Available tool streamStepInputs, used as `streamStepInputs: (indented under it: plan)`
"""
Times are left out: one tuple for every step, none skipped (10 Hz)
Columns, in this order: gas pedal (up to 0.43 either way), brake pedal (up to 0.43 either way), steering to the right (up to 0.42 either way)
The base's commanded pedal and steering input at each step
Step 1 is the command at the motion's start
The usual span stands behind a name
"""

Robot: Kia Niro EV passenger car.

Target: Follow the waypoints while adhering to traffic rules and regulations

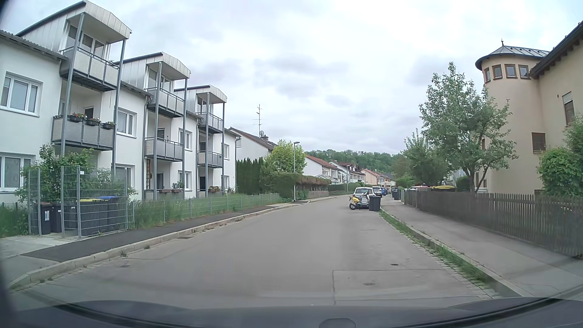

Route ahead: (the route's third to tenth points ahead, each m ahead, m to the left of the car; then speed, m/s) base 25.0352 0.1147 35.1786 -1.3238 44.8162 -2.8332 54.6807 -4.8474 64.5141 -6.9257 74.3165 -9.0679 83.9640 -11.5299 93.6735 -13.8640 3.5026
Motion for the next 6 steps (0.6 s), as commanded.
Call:
streamStepInputs:
  plan:
    - [0.11, 0.0, -0.068]
    - [0.11, 0.0, -0.051]
    - [0.11, 0.0, -0.042]
    - [0.11, 0.0, -0.037]
    - [0.11, 0.0, -0.037]
    - [0.11, 0.0, -0.036]
